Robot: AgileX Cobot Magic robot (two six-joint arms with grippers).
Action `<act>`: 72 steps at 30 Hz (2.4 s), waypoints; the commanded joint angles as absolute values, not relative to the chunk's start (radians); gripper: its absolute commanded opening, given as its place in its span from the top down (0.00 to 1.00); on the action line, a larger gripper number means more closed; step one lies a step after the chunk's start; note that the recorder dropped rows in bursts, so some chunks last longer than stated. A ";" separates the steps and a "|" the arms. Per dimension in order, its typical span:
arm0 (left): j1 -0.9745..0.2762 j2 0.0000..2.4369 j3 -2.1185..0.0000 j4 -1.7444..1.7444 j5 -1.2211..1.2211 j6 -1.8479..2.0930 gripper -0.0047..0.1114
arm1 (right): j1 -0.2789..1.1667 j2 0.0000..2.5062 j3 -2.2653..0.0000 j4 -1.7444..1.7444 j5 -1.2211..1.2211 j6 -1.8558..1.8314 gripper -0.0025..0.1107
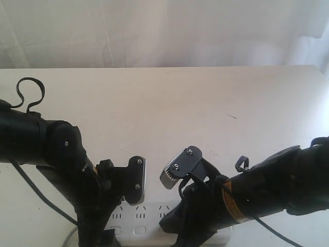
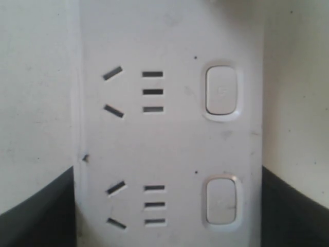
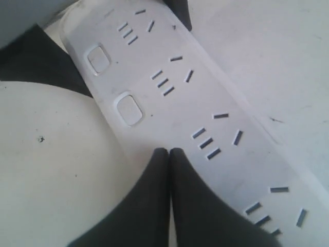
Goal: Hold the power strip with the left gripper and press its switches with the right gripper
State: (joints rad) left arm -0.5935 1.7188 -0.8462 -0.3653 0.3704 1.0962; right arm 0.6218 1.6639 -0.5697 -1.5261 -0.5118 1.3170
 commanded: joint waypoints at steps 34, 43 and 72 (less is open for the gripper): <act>-0.592 1.735 -0.839 -0.336 0.419 1.096 0.96 | 0.621 1.439 -0.483 -1.744 -0.344 1.579 0.98; -0.592 1.735 -0.839 -0.336 0.413 1.096 0.96 | 0.621 1.439 -0.465 -1.744 -0.344 1.602 0.98; -0.592 1.735 -0.839 -0.337 0.386 1.088 0.96 | 0.621 1.527 -0.465 -1.673 -0.325 1.538 0.98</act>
